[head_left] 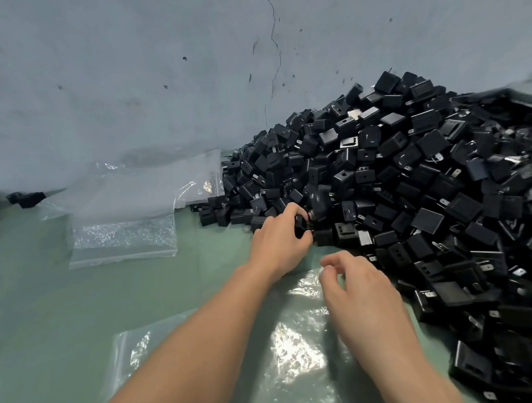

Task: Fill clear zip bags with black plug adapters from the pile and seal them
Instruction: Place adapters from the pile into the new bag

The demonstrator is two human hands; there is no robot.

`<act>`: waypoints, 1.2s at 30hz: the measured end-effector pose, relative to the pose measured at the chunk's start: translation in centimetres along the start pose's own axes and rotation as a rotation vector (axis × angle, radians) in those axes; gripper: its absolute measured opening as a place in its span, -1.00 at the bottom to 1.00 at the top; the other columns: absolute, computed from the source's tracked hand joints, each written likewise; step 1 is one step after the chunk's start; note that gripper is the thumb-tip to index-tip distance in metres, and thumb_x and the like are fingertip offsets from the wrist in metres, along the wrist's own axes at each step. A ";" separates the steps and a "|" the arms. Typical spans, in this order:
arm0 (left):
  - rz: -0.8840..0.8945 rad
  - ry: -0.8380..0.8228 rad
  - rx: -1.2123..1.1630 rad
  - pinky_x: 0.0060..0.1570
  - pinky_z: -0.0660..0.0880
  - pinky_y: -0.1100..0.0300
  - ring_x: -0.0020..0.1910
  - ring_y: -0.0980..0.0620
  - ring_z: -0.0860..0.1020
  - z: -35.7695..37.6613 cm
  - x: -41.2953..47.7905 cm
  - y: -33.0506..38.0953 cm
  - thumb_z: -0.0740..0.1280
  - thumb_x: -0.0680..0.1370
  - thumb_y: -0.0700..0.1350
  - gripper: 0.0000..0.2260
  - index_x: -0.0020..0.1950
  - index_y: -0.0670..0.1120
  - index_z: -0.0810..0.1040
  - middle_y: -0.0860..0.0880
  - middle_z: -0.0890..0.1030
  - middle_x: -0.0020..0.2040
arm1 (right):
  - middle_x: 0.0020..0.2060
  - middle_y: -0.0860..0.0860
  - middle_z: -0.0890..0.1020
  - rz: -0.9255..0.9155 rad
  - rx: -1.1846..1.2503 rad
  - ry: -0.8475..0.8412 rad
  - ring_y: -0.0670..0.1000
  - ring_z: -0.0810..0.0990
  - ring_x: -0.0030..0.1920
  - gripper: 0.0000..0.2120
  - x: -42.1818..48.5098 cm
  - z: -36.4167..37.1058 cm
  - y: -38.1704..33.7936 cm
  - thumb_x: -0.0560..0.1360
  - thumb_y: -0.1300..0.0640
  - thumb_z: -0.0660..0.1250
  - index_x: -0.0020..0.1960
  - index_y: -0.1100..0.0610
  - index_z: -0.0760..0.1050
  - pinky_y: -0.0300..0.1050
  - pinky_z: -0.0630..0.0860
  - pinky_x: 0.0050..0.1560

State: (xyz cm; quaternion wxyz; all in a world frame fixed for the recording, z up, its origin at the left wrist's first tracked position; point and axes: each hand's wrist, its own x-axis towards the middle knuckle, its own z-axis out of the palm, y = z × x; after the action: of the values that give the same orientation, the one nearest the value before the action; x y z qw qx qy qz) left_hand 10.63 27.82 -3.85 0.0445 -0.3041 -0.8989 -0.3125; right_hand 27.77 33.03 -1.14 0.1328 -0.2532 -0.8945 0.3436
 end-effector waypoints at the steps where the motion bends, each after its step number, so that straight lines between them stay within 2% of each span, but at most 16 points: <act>1: -0.028 0.014 -0.070 -0.15 0.48 0.03 -0.15 -0.01 0.53 -0.4 0.0 0.1 0.29 0.54 0.04 -0.85 0.09 0.15 0.41 0.07 0.57 -0.26 | 0.19 -0.15 0.54 -0.014 0.004 0.011 -0.05 0.48 0.18 -0.73 0.0 0.1 -0.2 0.64 -0.03 0.07 0.24 -0.12 0.47 0.01 0.43 0.22; 3: -0.116 0.072 -0.310 -0.28 0.52 0.14 -0.26 0.10 0.58 -1.8 0.0 0.0 0.35 0.52 -0.02 -0.88 0.02 0.11 0.47 0.07 0.61 -0.20 | 0.16 -0.15 0.56 -0.047 0.027 0.033 -0.05 0.49 0.18 -0.75 0.0 0.4 -0.8 0.64 -0.01 0.08 0.22 -0.11 0.48 0.02 0.43 0.22; 5: -0.229 0.118 -0.486 -0.40 0.47 0.25 -0.29 0.10 0.58 -3.9 -0.3 -0.5 0.40 0.50 -0.11 -0.87 0.01 0.03 0.52 0.03 0.62 -0.17 | 0.16 -0.16 0.57 -0.078 0.053 0.040 -0.05 0.50 0.16 -0.75 -0.2 1.0 -1.6 0.63 0.01 0.09 0.21 -0.10 0.50 0.02 0.43 0.20; 8: -0.473 0.105 -0.720 -0.42 0.40 0.28 -0.39 0.04 0.56 -7.9 -2.5 -2.0 0.42 0.50 -0.13 -0.92 -0.06 -0.02 0.55 -0.04 0.60 -0.23 | 0.13 -0.18 0.59 -0.116 0.123 -0.011 -0.08 0.55 0.08 -0.75 -1.1 1.8 -3.2 0.63 0.01 0.10 0.20 -0.12 0.50 -0.03 0.46 0.10; 10: -0.656 0.056 -1.052 -0.35 0.37 0.23 -0.44 0.05 0.47 -11.1 -5.3 -3.2 0.40 0.52 -0.10 -0.91 -0.16 -0.02 0.53 -0.04 0.52 -0.30 | 0.10 -0.17 0.61 -0.168 0.166 -0.084 -0.09 0.57 0.04 -0.76 -2.0 2.6 -4.4 0.63 0.01 0.11 0.20 -0.11 0.51 -0.05 0.48 0.08; 13: -0.748 0.116 -1.604 -0.26 0.40 0.12 -0.32 0.01 0.48 -16.1 -11.0 -5.4 0.34 0.51 -0.11 -0.95 -0.12 -0.08 0.56 -0.09 0.57 -0.12 | 0.10 -0.18 0.60 -0.323 0.155 -0.235 -0.11 0.54 0.05 -0.76 -4.1 4.4 -6.4 0.63 -0.02 0.13 0.21 -0.11 0.51 -0.06 0.47 0.12; 15: -0.732 0.234 -1.818 -0.29 0.44 0.10 -0.29 0.00 0.54 -18.4 -15.6 -6.9 0.33 0.46 -0.14 -0.90 -0.06 -0.10 0.58 -0.12 0.61 0.01 | 0.12 -0.19 0.57 -0.430 0.109 -0.314 -0.11 0.51 0.08 -0.75 -6.1 6.0 -8.0 0.62 -0.12 0.12 0.21 -0.13 0.50 -0.07 0.46 0.15; 17: -0.740 0.328 -1.912 -0.29 0.45 0.09 -0.26 0.00 0.54 -19.4 -20.2 -7.8 0.35 0.41 -0.17 -0.83 -0.01 -0.10 0.60 -0.14 0.62 0.04 | 0.10 -0.15 0.54 -0.485 0.001 -0.350 -0.06 0.51 0.08 -0.62 -8.0 7.8 -9.6 0.57 -0.30 0.09 0.19 -0.11 0.47 -0.02 0.44 0.13; 19: -0.752 0.406 -1.982 -0.25 0.47 0.09 -0.21 0.00 0.53 -19.3 -23.7 -8.7 0.38 0.36 -0.17 -0.74 0.05 -0.11 0.60 -0.15 0.62 0.03 | 0.09 -0.07 0.50 -0.503 -0.166 -0.367 0.02 0.49 0.09 -0.41 -9.7 9.5 -10.7 0.48 -0.47 0.04 0.20 -0.03 0.42 0.03 0.42 0.14; 21: -0.741 0.492 -2.056 -0.21 0.50 0.06 -0.17 -0.03 0.54 -19.1 -26.0 -9.3 0.35 0.39 -0.16 -0.75 0.06 -0.14 0.60 -0.16 0.60 0.00 | 0.12 0.00 0.49 -0.524 -0.331 -0.375 0.09 0.46 0.15 -0.30 -11.0 10.8 -11.4 0.43 -0.52 0.02 0.21 0.04 0.41 0.08 0.36 0.21; 23: -0.706 0.538 -2.102 -0.16 0.52 0.00 -0.14 -0.08 0.57 -19.0 -27.0 -9.5 0.30 0.42 -0.16 -0.79 0.02 -0.16 0.60 -0.17 0.61 -0.02 | 0.14 0.03 0.48 -0.547 -0.425 -0.377 0.11 0.44 0.18 -0.34 -11.9 11.7 -11.7 0.45 -0.48 0.05 0.19 0.05 0.42 0.11 0.31 0.22; 25: -0.670 0.535 -2.139 -0.09 0.54 -0.05 -0.06 -0.12 0.61 -19.1 -27.4 -9.5 0.31 0.44 -0.16 -0.78 0.01 -0.19 0.64 -0.18 0.64 0.02 | 0.13 0.04 0.49 -0.577 -0.459 -0.369 0.12 0.45 0.16 -0.47 -12.3 12.1 -11.8 0.53 -0.37 0.07 0.18 0.05 0.42 0.10 0.32 0.21; 29: -0.668 0.431 -2.179 -0.03 0.57 -0.11 0.07 -0.14 0.63 -19.3 -27.5 -9.9 0.35 0.48 -0.12 -0.77 -0.03 -0.26 0.67 -0.19 0.65 0.11 | 0.03 -0.01 0.54 -0.577 -0.385 -0.363 0.06 0.50 0.05 -0.68 -11.9 12.0 -12.2 0.59 -0.14 0.07 0.07 0.04 0.47 -0.02 0.38 0.09; 33: -0.730 0.397 -2.147 -0.02 0.57 -0.11 0.10 -0.18 0.61 -19.2 -27.2 -10.8 0.37 0.49 -0.13 -0.76 0.12 -0.19 0.60 -0.20 0.63 0.16 | -0.22 -0.05 0.57 -0.463 -0.129 -0.475 -0.03 0.54 -0.21 -0.75 -10.7 11.2 -11.9 0.57 -0.10 0.14 -0.14 0.02 0.46 -0.08 0.47 -0.17; 36: -0.720 0.404 -2.087 -0.08 0.60 -0.09 0.07 -0.20 0.64 -19.8 -26.4 -11.0 0.40 0.48 -0.14 -0.79 0.08 -0.19 0.59 -0.22 0.65 0.13 | -0.31 -0.10 0.58 -0.357 0.104 -0.536 -0.14 0.46 -0.37 -0.75 -9.8 10.7 -11.3 0.52 -0.11 0.15 -0.21 0.01 0.45 -0.15 0.41 -0.28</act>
State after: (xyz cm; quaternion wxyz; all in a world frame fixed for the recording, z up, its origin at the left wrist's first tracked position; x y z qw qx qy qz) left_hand 23.56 -4.37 -0.98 -0.1800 0.1413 -0.2087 -0.9508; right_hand 27.52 14.70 -1.86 -0.0364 0.0140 -0.9091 0.4148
